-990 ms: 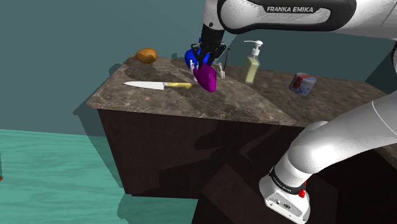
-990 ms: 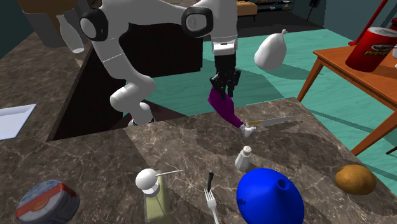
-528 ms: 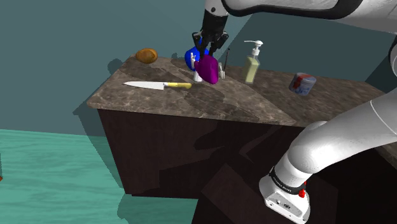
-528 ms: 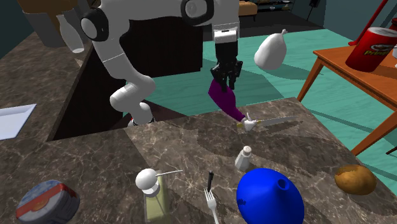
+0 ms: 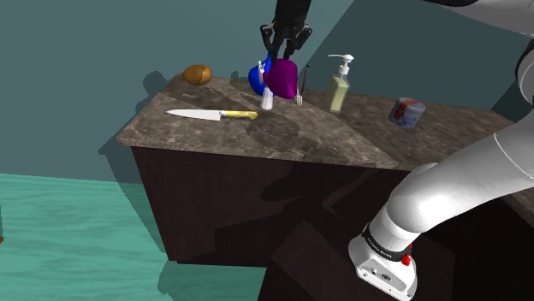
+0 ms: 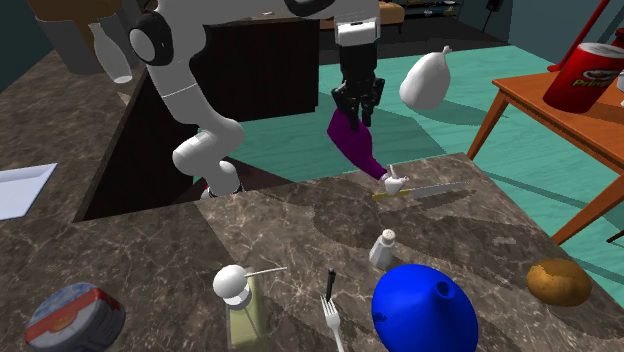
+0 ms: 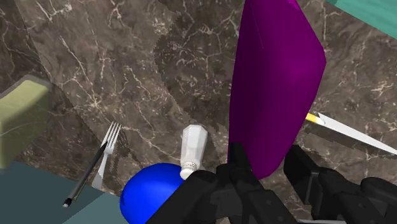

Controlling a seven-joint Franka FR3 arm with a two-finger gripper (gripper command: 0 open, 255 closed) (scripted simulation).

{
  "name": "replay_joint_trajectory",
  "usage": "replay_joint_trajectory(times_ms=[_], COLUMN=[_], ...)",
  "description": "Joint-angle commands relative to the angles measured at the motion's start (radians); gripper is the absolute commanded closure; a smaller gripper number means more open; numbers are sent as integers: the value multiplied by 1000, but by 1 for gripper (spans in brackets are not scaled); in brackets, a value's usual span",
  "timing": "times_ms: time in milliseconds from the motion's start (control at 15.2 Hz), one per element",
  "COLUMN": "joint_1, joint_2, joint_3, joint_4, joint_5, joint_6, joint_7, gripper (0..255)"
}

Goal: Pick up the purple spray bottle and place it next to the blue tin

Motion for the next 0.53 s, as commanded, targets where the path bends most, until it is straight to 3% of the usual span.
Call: replay_joint_trajectory(times_ms=[0,462], joint_1=[-2,-8], joint_2=[12,58], joint_3=[2,10], joint_4=[39,182], joint_5=[-2,-14], joint_6=[-28,-125], joint_7=[-3,-12], gripper=[255,255])
